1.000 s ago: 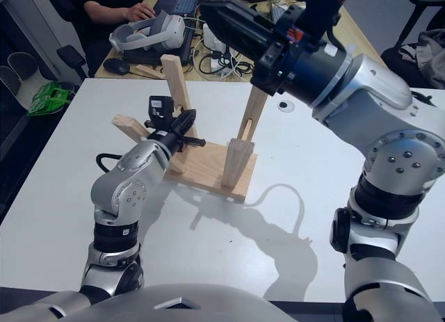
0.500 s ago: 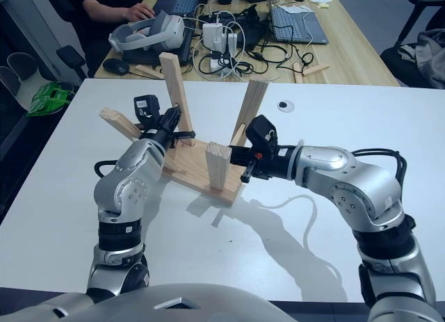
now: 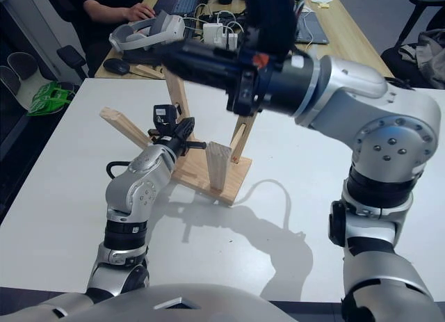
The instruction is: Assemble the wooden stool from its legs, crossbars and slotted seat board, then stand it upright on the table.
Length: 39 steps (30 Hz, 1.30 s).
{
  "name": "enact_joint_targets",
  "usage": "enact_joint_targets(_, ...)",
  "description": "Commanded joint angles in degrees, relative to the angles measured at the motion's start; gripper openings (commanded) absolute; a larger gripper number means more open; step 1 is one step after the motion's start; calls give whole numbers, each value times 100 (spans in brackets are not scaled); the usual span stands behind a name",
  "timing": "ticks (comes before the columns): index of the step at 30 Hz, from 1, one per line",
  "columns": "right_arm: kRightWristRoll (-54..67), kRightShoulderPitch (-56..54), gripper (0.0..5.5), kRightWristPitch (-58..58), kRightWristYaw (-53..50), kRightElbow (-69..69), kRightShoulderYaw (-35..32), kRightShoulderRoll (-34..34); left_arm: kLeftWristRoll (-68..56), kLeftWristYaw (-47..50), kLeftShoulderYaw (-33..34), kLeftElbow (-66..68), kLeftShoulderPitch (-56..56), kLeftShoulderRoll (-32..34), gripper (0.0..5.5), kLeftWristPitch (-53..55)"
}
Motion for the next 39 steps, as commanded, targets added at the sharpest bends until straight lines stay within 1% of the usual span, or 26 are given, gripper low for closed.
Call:
enact_joint_targets(1, -297, 692, 0, 153, 310, -92, 717, 70, 47, 71, 30, 54, -39, -118, 4, 148)
enact_joint_targets(4, -1345, 1408, 0, -176, 829, 181, 1652, -86, 23, 113, 52, 56, -39, -181, 4, 199)
enact_joint_targets(5, -1589, 1529, 0, -292, 942, 254, 1841, -110, 15, 110, 50, 62, -54, -187, 4, 213)
enact_joint_targets(7, -1797, 1642, 0, -426, 1056, 273, 1950, -112, 0, 107, 62, 60, -61, -185, 4, 233)
enact_joint_targets(10, -1783, 1636, 0, -540, 1053, 218, 1817, 17, -16, 104, 87, 43, -15, -174, 4, 246)
enact_joint_targets(15, -1691, 1034, 0, -848, 665, 392, 1115, 423, -25, 67, 90, 110, -34, -174, 4, 259)
enact_joint_targets(19, -1868, -173, 0, -1254, 98, 963, 267, 636, -4, 21, 85, 185, -37, -133, 4, 245)
enact_joint_targets(21, -2203, -780, 0, -1481, -82, 1381, 43, 599, 3, 0, 76, 226, -50, -129, 4, 235)
enact_joint_targets(24, -2968, -1293, 0, -1888, -296, 2140, 39, 558, 15, -28, 50, 257, -70, -137, 4, 209)
enact_joint_targets(27, -3655, -1418, 0, -2130, -510, 2840, 141, 640, 14, -53, 26, 222, -47, -129, 4, 209)
enact_joint_targets(30, -4131, -1131, 0, -1891, -638, 3379, 414, 749, 9, -77, 24, 160, -6, -100, 4, 234)
enact_joint_targets(34, -4599, -268, 0, -1304, -625, 4646, 875, 1065, 23, -72, 22, 136, -26, -106, 4, 274)
enact_joint_targets(37, -4750, 78, 0, -1167, -790, 5203, 753, 1300, 21, -70, 21, 143, -57, -115, 4, 304)
enact_joint_targets(39, -4756, 104, 0, -1267, -822, 5183, 592, 1385, 17, -70, 49, 139, -41, -95, 4, 323)
